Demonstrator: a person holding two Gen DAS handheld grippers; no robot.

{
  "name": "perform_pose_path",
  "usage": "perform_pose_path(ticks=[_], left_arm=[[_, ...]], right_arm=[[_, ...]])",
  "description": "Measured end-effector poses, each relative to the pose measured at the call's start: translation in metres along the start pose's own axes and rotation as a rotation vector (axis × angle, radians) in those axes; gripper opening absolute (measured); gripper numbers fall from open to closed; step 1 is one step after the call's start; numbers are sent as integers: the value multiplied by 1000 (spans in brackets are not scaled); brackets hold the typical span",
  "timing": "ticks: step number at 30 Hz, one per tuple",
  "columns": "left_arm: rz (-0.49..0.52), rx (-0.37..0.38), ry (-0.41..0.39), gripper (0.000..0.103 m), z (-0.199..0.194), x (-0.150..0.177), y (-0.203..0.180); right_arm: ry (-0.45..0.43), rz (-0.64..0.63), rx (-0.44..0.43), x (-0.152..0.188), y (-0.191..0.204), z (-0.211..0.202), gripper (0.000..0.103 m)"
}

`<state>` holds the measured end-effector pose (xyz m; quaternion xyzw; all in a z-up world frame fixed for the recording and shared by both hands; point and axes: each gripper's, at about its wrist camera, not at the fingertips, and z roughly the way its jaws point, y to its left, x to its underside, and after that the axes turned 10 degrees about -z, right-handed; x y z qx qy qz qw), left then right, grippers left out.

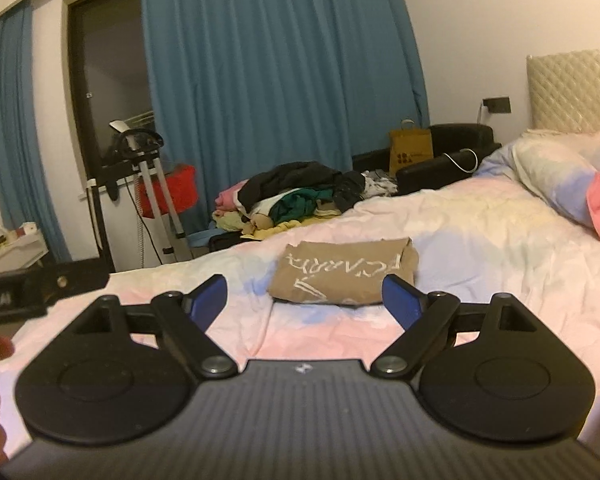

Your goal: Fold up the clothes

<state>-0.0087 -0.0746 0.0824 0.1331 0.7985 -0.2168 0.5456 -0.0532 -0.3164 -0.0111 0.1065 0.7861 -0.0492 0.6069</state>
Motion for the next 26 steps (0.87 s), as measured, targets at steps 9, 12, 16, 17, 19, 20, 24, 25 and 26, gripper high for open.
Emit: perform_pose_path(ticks=[9,12,16,17,19,20,24,25,26], left_arm=[[-5,-42,-22,103,8,19,10],[2,-45,-8,103,12,23,9],[11,-51,-4,103,13,26,9],[11,-53,-4,103,13,26,9],[12,-57,-4,103,13,27,9],[13,-59,-4,103,13,27,9],[12,-58,-3,103,12,28,9],[12,-57,-4,103,12,28,8],[12,-59,-5,103,12,29,8]], right_arm=[[-19,-25,55,18,4,10,86],[-13,-25,59,20,4,11,86],[6,-30,61,21,6,14,86],[9,-34,62,22,7,14,86],[11,-43,65,23,9,13,86],[11,-47,65,23,11,12,86],[9,-58,66,24,13,10,86],[8,-61,67,24,14,10,86],[7,-63,67,24,14,10,86]])
